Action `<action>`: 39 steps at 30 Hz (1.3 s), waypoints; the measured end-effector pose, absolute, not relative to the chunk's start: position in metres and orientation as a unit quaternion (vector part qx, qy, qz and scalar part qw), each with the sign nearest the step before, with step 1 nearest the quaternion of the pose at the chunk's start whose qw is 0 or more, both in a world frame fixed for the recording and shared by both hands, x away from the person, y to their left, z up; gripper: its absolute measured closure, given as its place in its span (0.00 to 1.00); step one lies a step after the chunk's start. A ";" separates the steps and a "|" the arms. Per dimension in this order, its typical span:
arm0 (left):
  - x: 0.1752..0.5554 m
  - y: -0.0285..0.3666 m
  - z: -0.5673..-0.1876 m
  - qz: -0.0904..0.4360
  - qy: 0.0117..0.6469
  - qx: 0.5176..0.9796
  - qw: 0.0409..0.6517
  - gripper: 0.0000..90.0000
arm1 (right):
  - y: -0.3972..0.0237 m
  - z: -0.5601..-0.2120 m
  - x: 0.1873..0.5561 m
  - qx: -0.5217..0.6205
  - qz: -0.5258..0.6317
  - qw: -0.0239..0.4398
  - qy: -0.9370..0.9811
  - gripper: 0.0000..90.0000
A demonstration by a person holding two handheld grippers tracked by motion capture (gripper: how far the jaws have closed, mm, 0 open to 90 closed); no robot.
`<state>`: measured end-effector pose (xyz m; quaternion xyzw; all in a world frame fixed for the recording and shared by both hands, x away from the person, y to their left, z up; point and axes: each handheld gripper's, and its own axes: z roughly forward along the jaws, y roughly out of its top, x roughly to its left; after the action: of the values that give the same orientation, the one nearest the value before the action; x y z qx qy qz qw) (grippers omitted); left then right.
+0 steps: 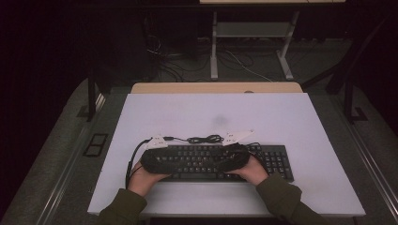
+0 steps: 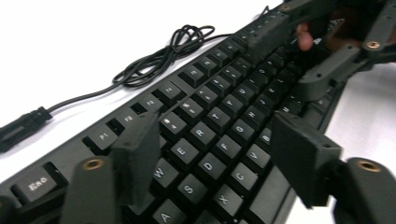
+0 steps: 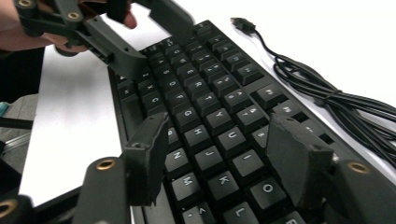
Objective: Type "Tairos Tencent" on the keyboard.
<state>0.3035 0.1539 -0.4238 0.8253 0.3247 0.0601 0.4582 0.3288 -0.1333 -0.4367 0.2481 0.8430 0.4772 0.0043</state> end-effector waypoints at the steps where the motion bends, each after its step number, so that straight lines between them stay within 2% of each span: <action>1: 0.303 0.154 -0.424 0.060 0.324 0.826 0.458 0.44 | -0.134 -0.437 0.329 0.250 0.477 0.008 0.843 0.41; 21: 0.300 0.145 -0.426 0.018 0.288 0.847 0.447 0.95 | -0.142 -0.438 0.336 0.274 0.481 0.029 0.832 0.32; 25: 0.301 0.144 -0.428 0.010 0.283 0.853 0.439 0.99 | -0.142 -0.438 0.336 0.274 0.482 0.031 0.832 0.32; 39: 0.303 0.140 -0.435 0.005 0.282 0.863 0.419 0.99 | -0.142 -0.438 0.336 0.273 0.480 0.032 0.833 0.32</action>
<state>0.3025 0.1397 -0.4351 0.8632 0.2815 0.0047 0.4191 0.3359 -0.1415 -0.4380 0.2733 0.8329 0.4802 0.0317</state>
